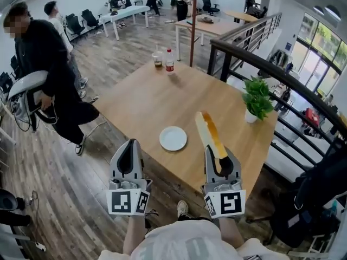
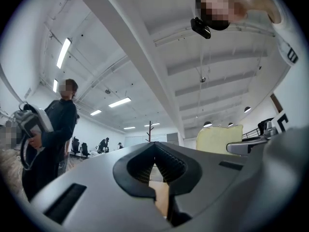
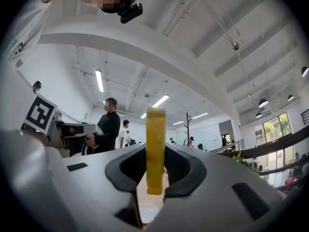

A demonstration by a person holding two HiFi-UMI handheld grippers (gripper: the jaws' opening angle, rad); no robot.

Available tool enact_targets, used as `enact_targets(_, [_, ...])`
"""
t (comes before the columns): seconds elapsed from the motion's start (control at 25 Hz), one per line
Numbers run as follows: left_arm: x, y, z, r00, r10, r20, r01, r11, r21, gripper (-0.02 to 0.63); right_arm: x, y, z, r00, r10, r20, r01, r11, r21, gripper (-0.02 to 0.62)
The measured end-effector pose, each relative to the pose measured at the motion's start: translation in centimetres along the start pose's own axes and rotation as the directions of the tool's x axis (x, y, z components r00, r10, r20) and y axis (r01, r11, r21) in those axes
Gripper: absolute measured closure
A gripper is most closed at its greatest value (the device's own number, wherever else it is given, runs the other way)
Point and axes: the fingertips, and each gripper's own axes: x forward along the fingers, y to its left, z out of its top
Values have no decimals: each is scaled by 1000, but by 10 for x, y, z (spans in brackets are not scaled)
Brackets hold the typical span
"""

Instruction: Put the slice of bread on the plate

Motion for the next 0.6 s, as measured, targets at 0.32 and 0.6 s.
enact_targets(0.32, [53, 27, -10, 1000, 25, -2, -25, 1000, 1, 600, 64, -10, -15, 999, 31, -35, -31, 1000, -5, 505])
enact_targets(0.6, [73, 55, -28, 998, 33, -49, -34, 999, -17, 600, 98, 3, -31, 995, 51, -90, -52, 999, -8, 505])
